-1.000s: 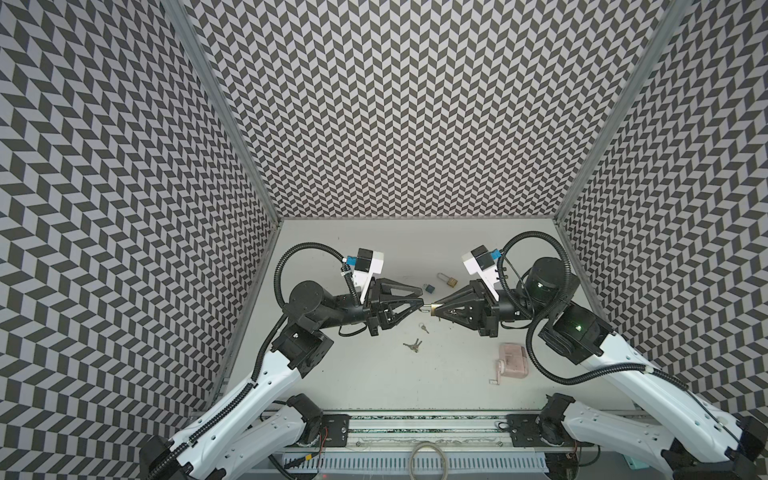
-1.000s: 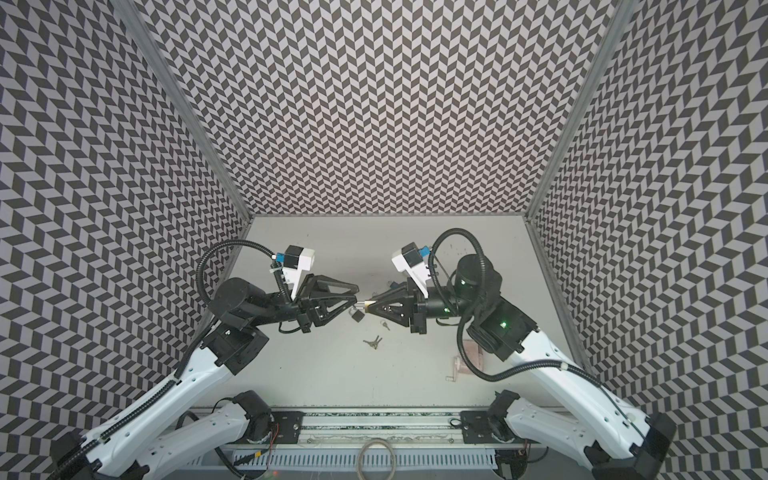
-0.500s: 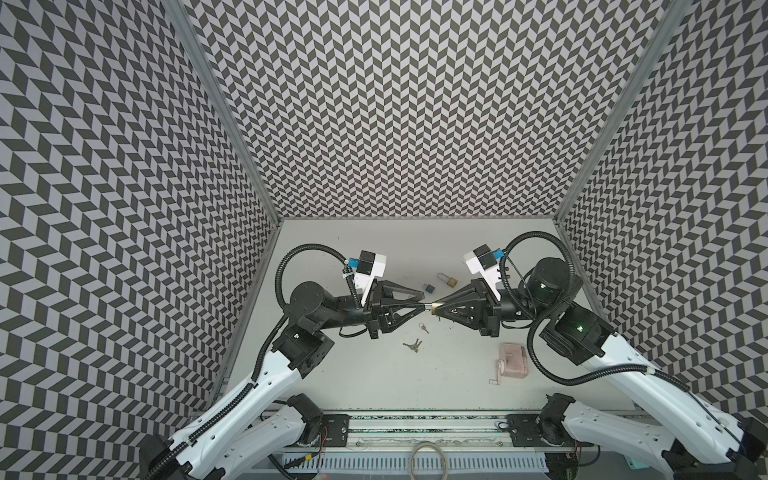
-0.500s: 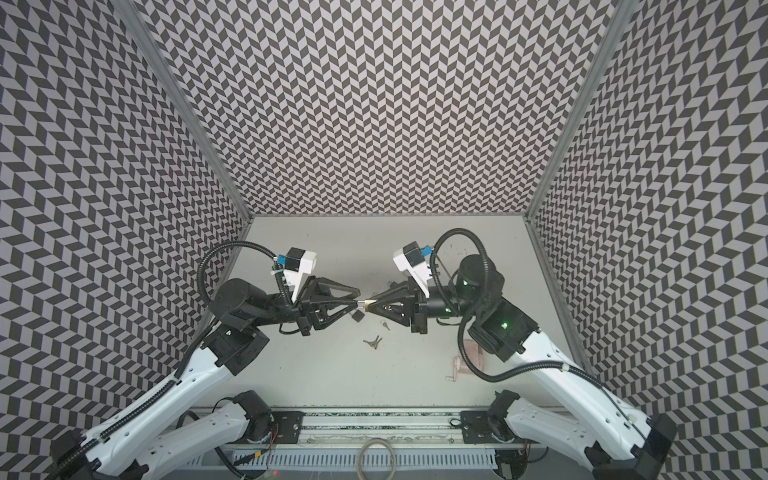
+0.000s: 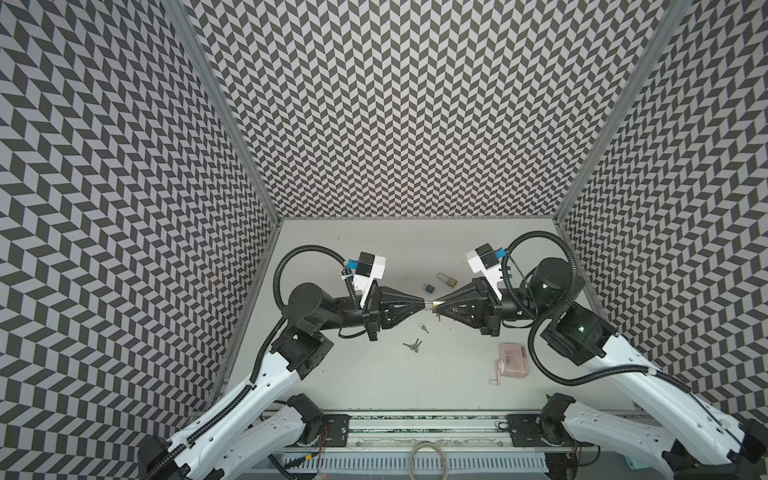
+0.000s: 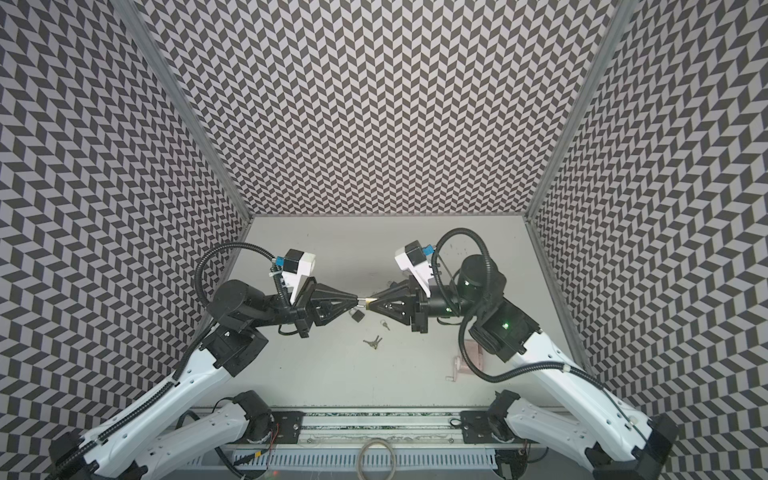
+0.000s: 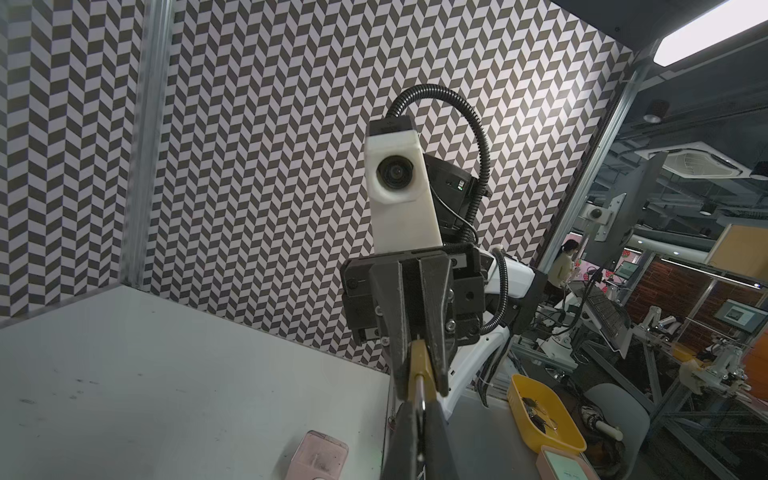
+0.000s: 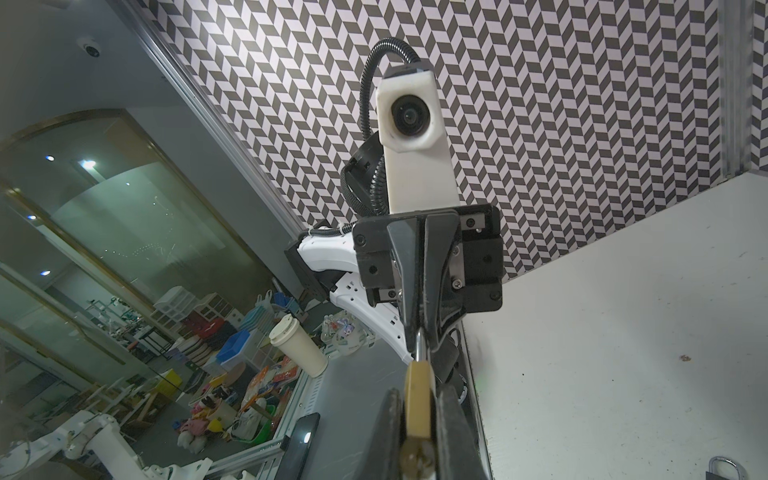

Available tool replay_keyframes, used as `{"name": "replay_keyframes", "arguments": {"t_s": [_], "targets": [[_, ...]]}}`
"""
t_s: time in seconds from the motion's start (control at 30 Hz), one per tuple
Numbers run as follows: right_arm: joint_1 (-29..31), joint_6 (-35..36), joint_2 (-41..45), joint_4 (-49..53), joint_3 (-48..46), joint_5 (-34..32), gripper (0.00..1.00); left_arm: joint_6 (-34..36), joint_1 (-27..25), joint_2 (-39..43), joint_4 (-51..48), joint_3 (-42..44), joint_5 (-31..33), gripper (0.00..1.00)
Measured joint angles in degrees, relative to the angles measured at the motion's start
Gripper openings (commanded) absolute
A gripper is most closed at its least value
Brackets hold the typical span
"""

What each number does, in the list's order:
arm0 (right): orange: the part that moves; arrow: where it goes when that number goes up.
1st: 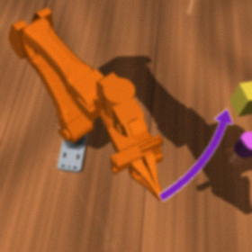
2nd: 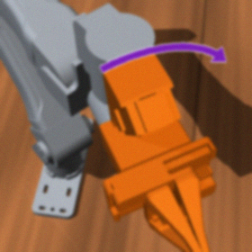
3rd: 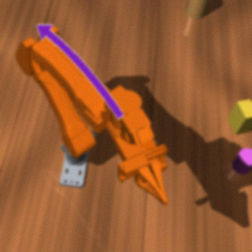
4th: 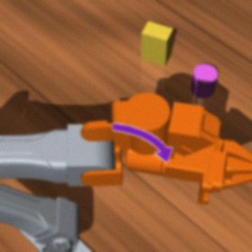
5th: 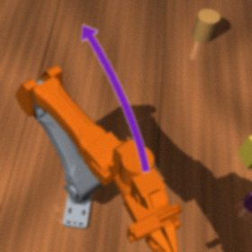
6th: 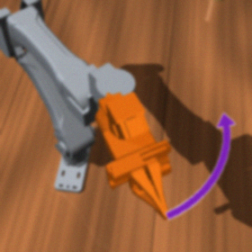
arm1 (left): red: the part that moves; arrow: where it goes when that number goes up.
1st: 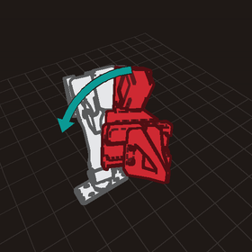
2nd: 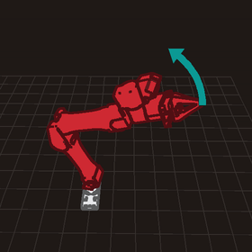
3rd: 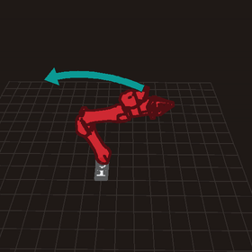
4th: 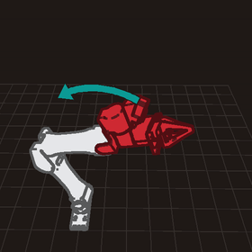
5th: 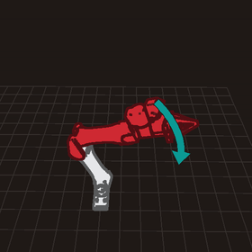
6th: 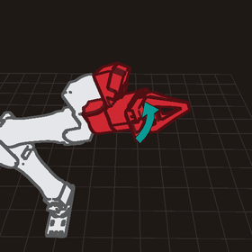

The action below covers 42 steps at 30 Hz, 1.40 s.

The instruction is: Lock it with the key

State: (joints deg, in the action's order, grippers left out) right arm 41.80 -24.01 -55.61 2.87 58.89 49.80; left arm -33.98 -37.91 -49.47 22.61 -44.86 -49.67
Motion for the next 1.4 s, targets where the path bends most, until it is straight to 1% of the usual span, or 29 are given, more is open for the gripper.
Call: {"name": "replay_keyframes", "arguments": {"t_s": [0.1, 0.2, 0.33, 0.47, 0.6, 0.8, 1.03, 1.23, 1.4], "targets": [[0.0, 1.16, -0.02, -0.02, 0.0, -0.35, 0.0, -0.15, -0.37, -0.02, 0.04, 0.0, 0.0, 0.0], [0.02, 1.95, -0.46, -0.98, 0.0, 0.2, 0.0, -0.33, -1.84, -0.24, 0.63, 0.0, 0.79, 0.0], [0.02, 1.29, -1.38, -5.27, 0.33, 2.64, 0.0, -0.87, -4.96, -1.44, 5.66, 0.0, 4.2, 0.0], [0.5, 0.61, -1.92, -8.68, 1.33, 3.69, 0.0, -1.53, -6.47, -1.2, 9.79, 0.09, 6.19, 0.0], [0.96, 0.83, -2.21, -8.98, 1.38, 3.3, 0.0, -1.53, -5.92, -0.26, 9.46, 0.5, 6.56, 0.0], [1.05, 1.44, -1.92, -8.04, 0.96, 0.74, 0.0, -1.62, -4.31, -0.28, 7.56, 0.5, 6.56, 0.0], [1.33, 1.2, -2.21, -8.2, 0.46, -0.02, 0.0, -1.66, -4.33, 0.81, 5.07, 0.72, 8.04, 0.0], [2.4, 0.72, -2.56, -9.75, 0.39, -1.6, 0.0, -1.92, -6.27, -1.05, 8.48, 0.72, 9.6, 0.0], [2.62, 0.33, -1.33, -10.14, -0.74, -2.03, 0.0, -2.08, -6.14, 0.92, 7.69, 1.7, 10.03, 0.0]]}}
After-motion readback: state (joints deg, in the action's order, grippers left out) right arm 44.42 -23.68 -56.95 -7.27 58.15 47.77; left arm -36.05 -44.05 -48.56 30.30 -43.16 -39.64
